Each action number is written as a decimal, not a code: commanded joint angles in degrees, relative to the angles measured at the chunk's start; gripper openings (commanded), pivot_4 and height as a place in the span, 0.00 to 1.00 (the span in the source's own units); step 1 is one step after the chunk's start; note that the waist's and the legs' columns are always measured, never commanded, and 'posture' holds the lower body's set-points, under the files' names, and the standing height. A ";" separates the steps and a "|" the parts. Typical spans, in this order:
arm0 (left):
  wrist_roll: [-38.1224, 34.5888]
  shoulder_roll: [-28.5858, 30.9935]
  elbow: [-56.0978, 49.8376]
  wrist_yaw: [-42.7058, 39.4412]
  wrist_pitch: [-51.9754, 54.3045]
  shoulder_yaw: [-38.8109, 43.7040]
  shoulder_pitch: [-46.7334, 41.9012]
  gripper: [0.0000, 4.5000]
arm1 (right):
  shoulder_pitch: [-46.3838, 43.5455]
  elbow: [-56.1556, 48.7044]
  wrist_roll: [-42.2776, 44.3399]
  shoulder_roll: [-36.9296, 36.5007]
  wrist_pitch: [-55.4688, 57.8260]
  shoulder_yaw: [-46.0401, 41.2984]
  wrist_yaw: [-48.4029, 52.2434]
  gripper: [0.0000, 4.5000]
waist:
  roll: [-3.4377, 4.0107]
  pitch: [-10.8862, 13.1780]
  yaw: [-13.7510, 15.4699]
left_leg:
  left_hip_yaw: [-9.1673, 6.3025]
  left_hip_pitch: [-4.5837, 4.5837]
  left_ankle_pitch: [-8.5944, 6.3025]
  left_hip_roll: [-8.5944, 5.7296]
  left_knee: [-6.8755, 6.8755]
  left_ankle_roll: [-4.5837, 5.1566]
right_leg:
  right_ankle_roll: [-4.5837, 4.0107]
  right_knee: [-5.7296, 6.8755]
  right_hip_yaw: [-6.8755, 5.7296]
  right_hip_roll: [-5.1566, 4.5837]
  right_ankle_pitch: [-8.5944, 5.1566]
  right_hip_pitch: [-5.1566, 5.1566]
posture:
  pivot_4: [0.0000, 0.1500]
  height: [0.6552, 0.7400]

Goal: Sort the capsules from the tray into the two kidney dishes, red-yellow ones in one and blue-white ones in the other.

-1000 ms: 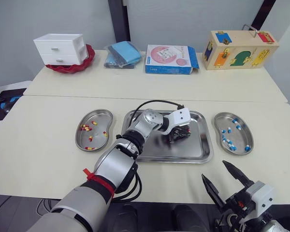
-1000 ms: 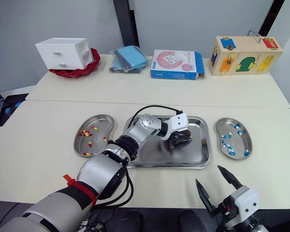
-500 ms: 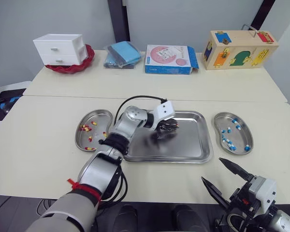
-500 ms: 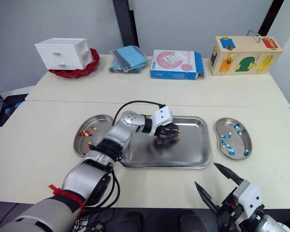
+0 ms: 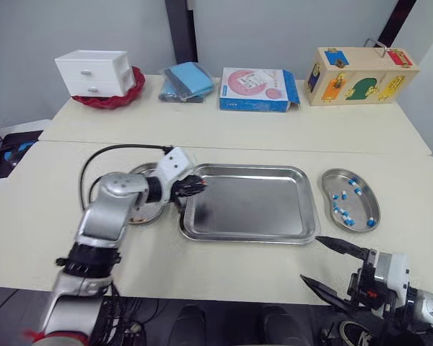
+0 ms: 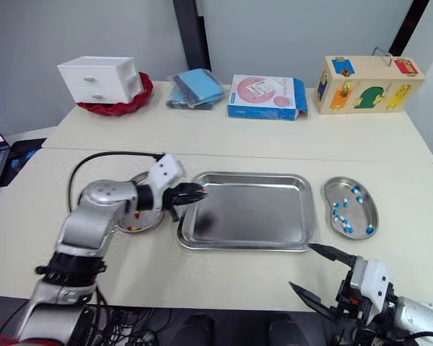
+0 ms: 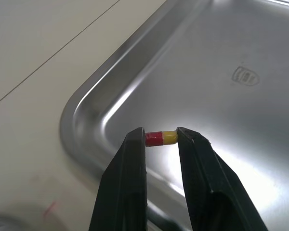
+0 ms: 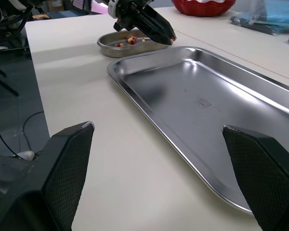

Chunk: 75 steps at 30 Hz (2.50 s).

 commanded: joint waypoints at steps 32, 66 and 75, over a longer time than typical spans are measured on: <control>-8.46 13.55 -1.79 8.10 3.25 10.88 10.45 0.56 | -6.57 4.49 1.54 -0.01 1.87 -0.96 7.66 1.00 | -0.03 0.01 -0.12 | 0.02 0.00 0.00 0.01 -0.04 0.00 | 0.00 0.00 -0.01 -0.01 0.00 -0.06 | 1.00 1.00; -14.69 21.68 0.86 0.55 -2.04 29.06 25.27 1.00 | 0.40 3.68 3.98 -13.94 20.54 -19.38 6.94 1.00 | -0.04 0.07 -0.62 | 0.14 0.01 -0.01 0.04 -0.11 0.01 | -0.02 -0.03 0.12 -0.01 -0.01 -0.13 | 1.00 1.00; -11.96 28.81 15.66 -4.00 -11.23 34.08 31.10 1.00 | -3.70 19.85 -0.06 -23.58 29.44 -27.20 10.61 1.00 | -0.26 0.15 -0.34 | 0.19 0.03 -0.02 0.04 -0.14 0.01 | -0.03 -0.20 0.11 -0.03 -0.03 -0.13 | 1.00 1.00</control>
